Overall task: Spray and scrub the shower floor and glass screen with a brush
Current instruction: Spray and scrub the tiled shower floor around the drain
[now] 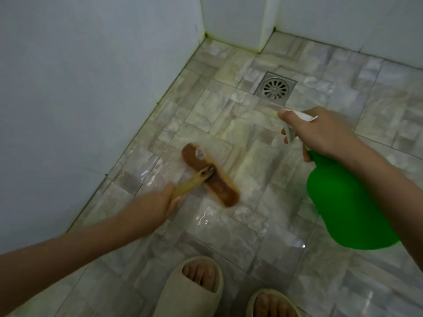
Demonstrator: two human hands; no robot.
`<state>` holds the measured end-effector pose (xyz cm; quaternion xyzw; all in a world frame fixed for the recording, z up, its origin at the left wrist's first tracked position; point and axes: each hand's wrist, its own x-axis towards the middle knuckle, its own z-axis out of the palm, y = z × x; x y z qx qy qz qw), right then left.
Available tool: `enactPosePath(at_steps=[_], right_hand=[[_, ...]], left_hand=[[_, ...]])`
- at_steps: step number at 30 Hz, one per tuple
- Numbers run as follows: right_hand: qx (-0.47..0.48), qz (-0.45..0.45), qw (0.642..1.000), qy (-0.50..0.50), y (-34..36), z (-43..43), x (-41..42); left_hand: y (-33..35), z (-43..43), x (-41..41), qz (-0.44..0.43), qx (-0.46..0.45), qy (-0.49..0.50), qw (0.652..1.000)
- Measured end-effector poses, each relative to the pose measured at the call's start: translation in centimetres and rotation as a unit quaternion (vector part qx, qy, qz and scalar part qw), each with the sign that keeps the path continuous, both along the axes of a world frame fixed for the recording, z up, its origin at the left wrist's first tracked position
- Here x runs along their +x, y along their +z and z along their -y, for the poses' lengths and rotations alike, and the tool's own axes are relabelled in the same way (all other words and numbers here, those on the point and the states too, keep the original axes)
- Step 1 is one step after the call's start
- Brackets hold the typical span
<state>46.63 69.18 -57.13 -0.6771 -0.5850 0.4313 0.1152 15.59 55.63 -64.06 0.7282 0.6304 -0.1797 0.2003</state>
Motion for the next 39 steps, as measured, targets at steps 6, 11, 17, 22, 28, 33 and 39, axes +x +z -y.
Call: enactPosePath(at_steps=[6, 11, 17, 22, 28, 33, 39], right_hand=[[0.006, -0.004, 0.999, -0.043, -0.3, -0.2, 1.7], [0.012, 0.004, 0.998, -0.061, 0.1, 0.1, 3.7], [-0.002, 0.002, 0.995, -0.099, 0.0, 0.4, 4.6], [0.005, 0.007, 0.991, -0.137, 0.0, 0.4, 5.0], [0.026, 0.023, 0.981, -0.191, -1.1, 2.2, 6.6], [0.026, 0.013, 0.969, -0.244, -2.4, 5.4, 9.9], [0.026, 0.021, 0.972, -0.234, -2.8, 7.1, 10.5]], left_hand=[[-2.5, -15.9, 8.3, 0.095, 0.069, 0.061, 0.991], [-2.4, -5.7, 6.6, 0.124, 0.027, 0.09, 0.988], [-2.5, -3.9, 7.1, 0.115, 0.022, 0.056, 0.992], [-2.8, -16.5, 11.2, 0.146, 0.059, 0.07, 0.985], [-3.1, -17.7, 11.3, 0.143, 0.087, 0.092, 0.982], [-5.0, -12.4, 7.7, 0.152, 0.117, 0.095, 0.977], [-4.2, -12.1, 6.3, 0.156, 0.108, 0.066, 0.98]])
